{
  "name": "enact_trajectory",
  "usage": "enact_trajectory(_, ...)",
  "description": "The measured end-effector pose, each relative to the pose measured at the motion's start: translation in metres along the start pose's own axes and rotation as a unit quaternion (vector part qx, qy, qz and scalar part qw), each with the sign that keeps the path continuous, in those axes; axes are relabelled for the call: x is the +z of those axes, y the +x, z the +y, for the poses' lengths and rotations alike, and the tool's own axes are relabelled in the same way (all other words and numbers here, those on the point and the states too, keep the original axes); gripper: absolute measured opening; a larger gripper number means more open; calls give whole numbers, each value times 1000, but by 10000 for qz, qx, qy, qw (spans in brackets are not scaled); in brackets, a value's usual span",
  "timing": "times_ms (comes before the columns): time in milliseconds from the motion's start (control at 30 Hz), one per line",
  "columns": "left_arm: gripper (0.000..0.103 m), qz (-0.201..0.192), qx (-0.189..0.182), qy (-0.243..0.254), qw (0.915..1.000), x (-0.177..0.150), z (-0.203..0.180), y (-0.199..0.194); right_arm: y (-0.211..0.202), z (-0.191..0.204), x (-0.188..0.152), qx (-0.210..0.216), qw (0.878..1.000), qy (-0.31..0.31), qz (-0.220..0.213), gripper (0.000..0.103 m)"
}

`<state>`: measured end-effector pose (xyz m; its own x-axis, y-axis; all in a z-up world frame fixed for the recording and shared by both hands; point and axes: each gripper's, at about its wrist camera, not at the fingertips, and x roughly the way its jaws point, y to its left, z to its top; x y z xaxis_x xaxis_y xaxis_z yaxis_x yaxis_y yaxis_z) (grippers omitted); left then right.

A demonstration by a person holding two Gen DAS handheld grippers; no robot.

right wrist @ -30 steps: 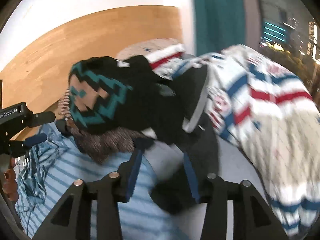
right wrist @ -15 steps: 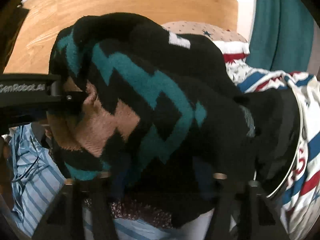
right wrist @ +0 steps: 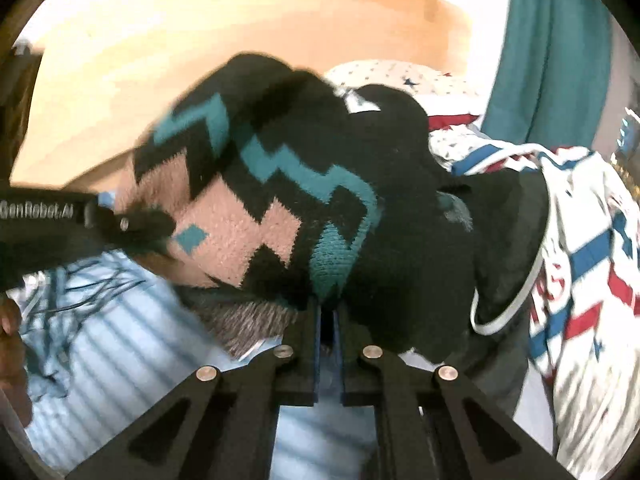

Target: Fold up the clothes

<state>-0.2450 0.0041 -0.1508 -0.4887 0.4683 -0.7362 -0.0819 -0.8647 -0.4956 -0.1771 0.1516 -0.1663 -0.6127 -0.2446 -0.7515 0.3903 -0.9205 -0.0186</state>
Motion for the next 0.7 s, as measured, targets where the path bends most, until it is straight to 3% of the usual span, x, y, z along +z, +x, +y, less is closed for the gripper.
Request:
enact_trajectory(167, 3, 86, -115, -244, 9996, -73, 7, -58, -85, 13, -45, 414, 9990, -59, -135, 0)
enact_trajectory(333, 0, 281, -195, -354, 9988, -148, 15, -100, -151, 35, -94, 345, 9978, -541, -194, 1)
enact_trajectory(433, 0, 395, -168, -348, 9985, -168, 26, -115, -161, 32, -104, 258, 9991, -315, -83, 2)
enact_trajectory(567, 5, 317, 3, -385, 9988, -160, 31, -134, -167, 23, -98, 343, 9992, 178, -110, 6)
enact_trajectory(600, 23, 204, 79, -377, 9990, -154, 30, -138, -168, 21, -95, 331, 9991, 236, -155, 7)
enact_trajectory(633, 53, 90, 156, -370, 9992, -147, 29, -142, -167, 19, -91, 307, 9989, 291, -180, 10)
enact_trajectory(667, 67, -36, 217, -363, 9991, -140, 29, -145, -164, 16, -87, 276, 9988, 343, -193, 32)
enact_trajectory(700, 81, -235, 188, -353, 9989, -132, 29, -147, -162, 13, -83, 244, 9987, 395, -205, 46)
